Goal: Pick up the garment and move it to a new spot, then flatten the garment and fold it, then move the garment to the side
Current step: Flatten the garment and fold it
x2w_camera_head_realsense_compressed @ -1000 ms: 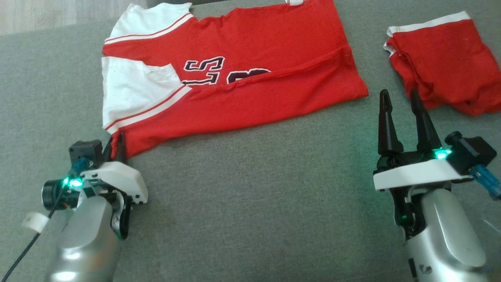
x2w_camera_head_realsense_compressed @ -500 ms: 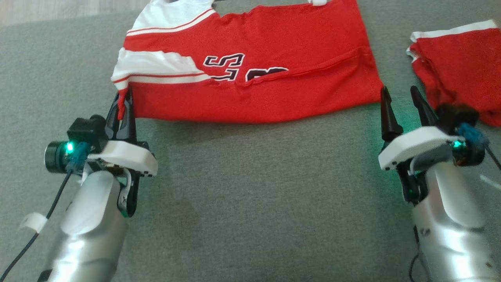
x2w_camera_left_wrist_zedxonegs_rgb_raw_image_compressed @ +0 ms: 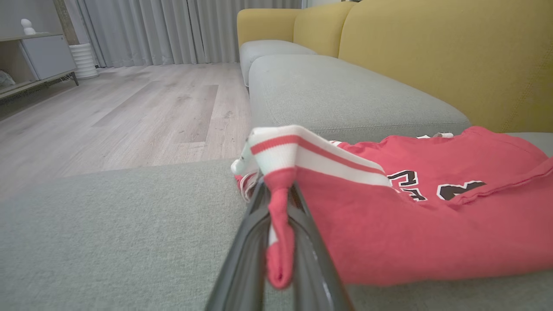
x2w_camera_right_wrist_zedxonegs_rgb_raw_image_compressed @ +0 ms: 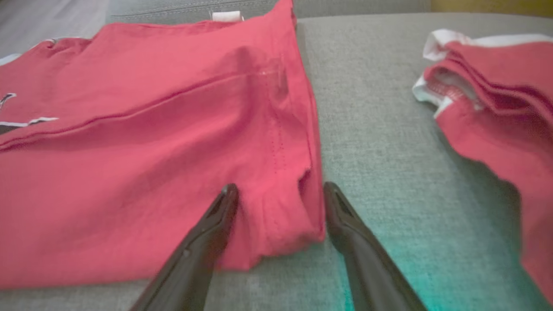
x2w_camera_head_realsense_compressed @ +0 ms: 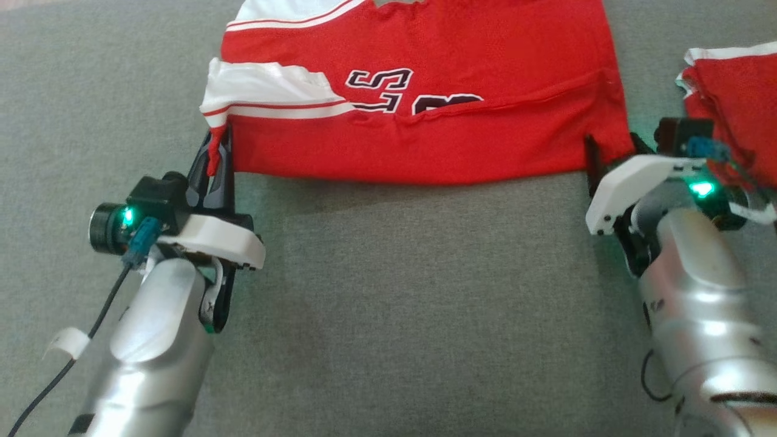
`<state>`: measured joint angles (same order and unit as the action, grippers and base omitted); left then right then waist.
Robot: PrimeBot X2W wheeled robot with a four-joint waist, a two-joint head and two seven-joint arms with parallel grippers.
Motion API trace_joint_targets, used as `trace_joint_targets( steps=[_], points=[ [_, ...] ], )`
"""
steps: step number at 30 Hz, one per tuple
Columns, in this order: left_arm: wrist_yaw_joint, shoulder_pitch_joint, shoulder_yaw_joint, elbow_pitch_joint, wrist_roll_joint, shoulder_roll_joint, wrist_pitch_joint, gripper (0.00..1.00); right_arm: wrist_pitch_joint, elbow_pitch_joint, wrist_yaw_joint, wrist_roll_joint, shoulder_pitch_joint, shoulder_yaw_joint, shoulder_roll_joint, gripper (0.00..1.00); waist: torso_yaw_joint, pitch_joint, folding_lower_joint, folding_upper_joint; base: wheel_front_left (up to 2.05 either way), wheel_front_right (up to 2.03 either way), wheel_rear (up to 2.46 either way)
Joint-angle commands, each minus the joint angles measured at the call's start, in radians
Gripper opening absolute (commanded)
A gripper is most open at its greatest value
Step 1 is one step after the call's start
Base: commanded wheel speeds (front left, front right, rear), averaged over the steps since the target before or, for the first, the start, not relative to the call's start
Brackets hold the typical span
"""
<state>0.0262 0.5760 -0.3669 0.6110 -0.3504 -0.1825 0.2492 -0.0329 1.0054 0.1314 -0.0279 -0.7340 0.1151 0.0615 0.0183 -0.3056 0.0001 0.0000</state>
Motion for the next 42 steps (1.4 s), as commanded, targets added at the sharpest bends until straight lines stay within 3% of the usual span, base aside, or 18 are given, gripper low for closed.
trace_joint_targets(
  steps=[1,2,3,4,11,17,22,31,42],
  points=[
    [0.000,0.028,0.026,-0.029,0.010,-0.022,0.010,0.00,-0.020,0.009,-0.001,-0.010,-0.001,-0.020,-0.011,1.00,0.006,-0.002,-0.0001,0.0000,0.00,0.00,0.00],
    [0.000,0.028,0.023,-0.028,0.010,-0.021,0.009,0.00,-0.033,0.031,-0.001,-0.020,-0.009,-0.020,-0.011,1.00,0.010,-0.002,-0.0001,0.0000,0.00,0.00,0.00],
    [0.000,0.029,0.021,-0.025,0.010,-0.021,0.009,0.00,-0.038,0.046,-0.001,-0.030,-0.016,-0.019,-0.011,0.82,0.013,-0.002,-0.0001,0.0000,0.00,0.00,0.00],
    [-0.001,0.029,0.020,-0.022,0.009,-0.022,0.008,0.00,-0.035,0.054,-0.001,-0.043,-0.023,-0.017,-0.011,0.00,0.014,-0.001,-0.0001,0.0000,0.00,0.00,0.00],
    [0.001,0.006,0.008,0.019,0.010,-0.038,-0.001,0.00,0.049,0.070,-0.001,-0.077,-0.028,-0.009,-0.011,0.00,0.002,0.038,-0.0001,0.0000,0.00,0.00,0.00],
    [-0.004,-0.045,-0.002,0.055,0.004,-0.063,-0.026,0.00,0.141,0.058,-0.001,-0.050,0.020,-0.017,-0.011,0.00,-0.025,0.106,-0.0001,0.0000,0.00,0.00,0.00],
    [-0.009,-0.108,-0.011,0.059,-0.005,-0.083,-0.048,0.00,0.154,0.044,-0.001,-0.019,0.087,-0.060,-0.011,0.00,-0.043,0.175,-0.0001,0.0000,0.00,0.00,0.00],
    [-0.029,-0.287,-0.046,-0.048,-0.041,-0.124,-0.185,0.00,0.046,-0.061,-0.001,0.059,0.263,-0.070,-0.011,0.00,-0.061,0.275,-0.0001,0.0000,0.00,0.00,0.00],
    [0.003,-0.421,-0.052,-0.257,-0.081,-0.163,-0.317,0.00,-0.111,-0.378,-0.001,0.090,0.480,-0.057,-0.011,0.00,-0.069,0.296,-0.0001,0.0000,0.00,0.00,0.00]
  ],
)
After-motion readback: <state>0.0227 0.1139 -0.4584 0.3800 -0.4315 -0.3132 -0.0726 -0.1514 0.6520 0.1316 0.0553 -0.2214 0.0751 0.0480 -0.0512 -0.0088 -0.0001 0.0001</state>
